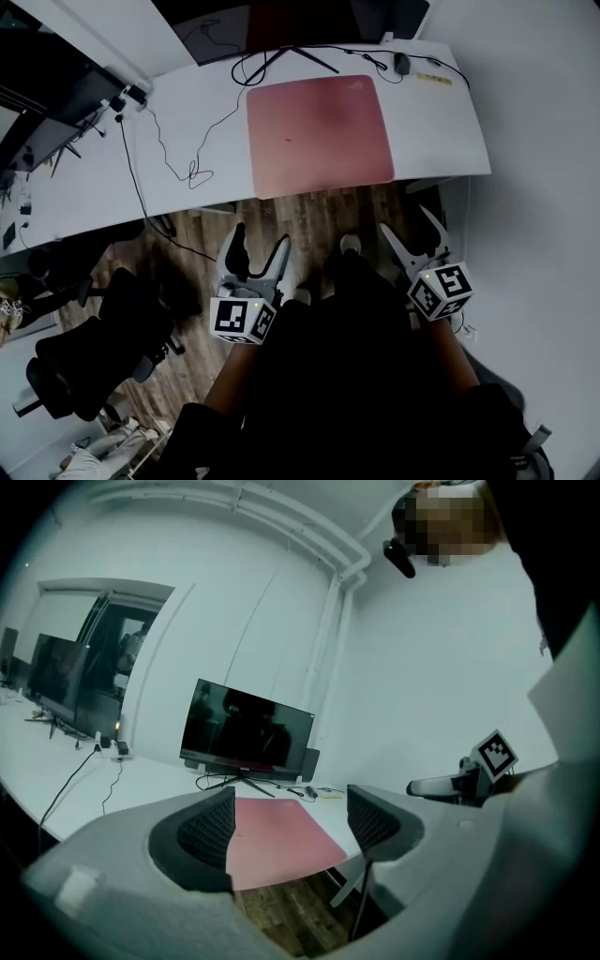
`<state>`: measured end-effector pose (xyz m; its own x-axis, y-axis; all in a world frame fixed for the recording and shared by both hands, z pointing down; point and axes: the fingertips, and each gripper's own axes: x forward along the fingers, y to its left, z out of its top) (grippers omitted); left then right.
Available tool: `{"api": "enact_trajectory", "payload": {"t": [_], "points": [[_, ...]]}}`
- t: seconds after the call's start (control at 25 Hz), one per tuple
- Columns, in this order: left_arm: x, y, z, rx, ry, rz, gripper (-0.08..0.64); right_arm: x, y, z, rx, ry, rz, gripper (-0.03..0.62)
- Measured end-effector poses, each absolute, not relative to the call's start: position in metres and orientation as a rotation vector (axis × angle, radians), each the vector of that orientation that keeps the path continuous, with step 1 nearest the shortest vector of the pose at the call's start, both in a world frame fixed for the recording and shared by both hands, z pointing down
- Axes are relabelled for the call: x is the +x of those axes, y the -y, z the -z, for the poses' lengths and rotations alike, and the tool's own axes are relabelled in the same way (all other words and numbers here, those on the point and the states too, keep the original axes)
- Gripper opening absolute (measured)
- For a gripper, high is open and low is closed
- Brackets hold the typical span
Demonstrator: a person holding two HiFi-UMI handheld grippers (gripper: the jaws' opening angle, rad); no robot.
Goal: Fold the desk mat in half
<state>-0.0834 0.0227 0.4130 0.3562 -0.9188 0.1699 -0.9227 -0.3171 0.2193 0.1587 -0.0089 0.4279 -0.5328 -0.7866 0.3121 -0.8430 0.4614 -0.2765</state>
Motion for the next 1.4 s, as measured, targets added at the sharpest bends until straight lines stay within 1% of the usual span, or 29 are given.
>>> {"api": "enact_trajectory", "payload": {"t": [0.12,0.28,0.48,0.64,1.0,1.08,1.24,1.4], "points": [[-0.062,0.006,-0.405,2.37,1.659,-0.087,0.359,0.18,0.038,-0.434,1.446,2.555,-0.668,0.325],[-0.037,0.042,-0.393,2.376,1.667,-0.08,0.359,0.204,0.075,-0.438,1.421,2.555,-0.712,0.325],[-0.047,0.077,-0.404,2.176,1.766,0.044,0.359,0.221,0.109,-0.45,1.342,2.561,-0.744,0.325],[-0.044,0.092,-0.415,2.131,1.814,-0.002,0.359,0.234,0.129,-0.463,1.284,2.558,-0.757,0.325],[-0.048,0.095,-0.484,1.935,1.725,-0.057,0.359,0.233,0.15,-0.51,1.218,2.482,-0.854,0.325],[-0.058,0.097,-0.505,1.879,1.704,-0.049,0.359,0.23,0.154,-0.527,1.228,2.447,-0.853,0.325],[-0.091,0.095,-0.539,1.658,1.674,0.087,0.359,0.226,0.151,-0.564,1.25,2.365,-0.855,0.325],[-0.108,0.106,-0.559,1.643,1.672,0.06,0.359,0.226,0.157,-0.585,1.272,2.308,-0.928,0.325]]}}
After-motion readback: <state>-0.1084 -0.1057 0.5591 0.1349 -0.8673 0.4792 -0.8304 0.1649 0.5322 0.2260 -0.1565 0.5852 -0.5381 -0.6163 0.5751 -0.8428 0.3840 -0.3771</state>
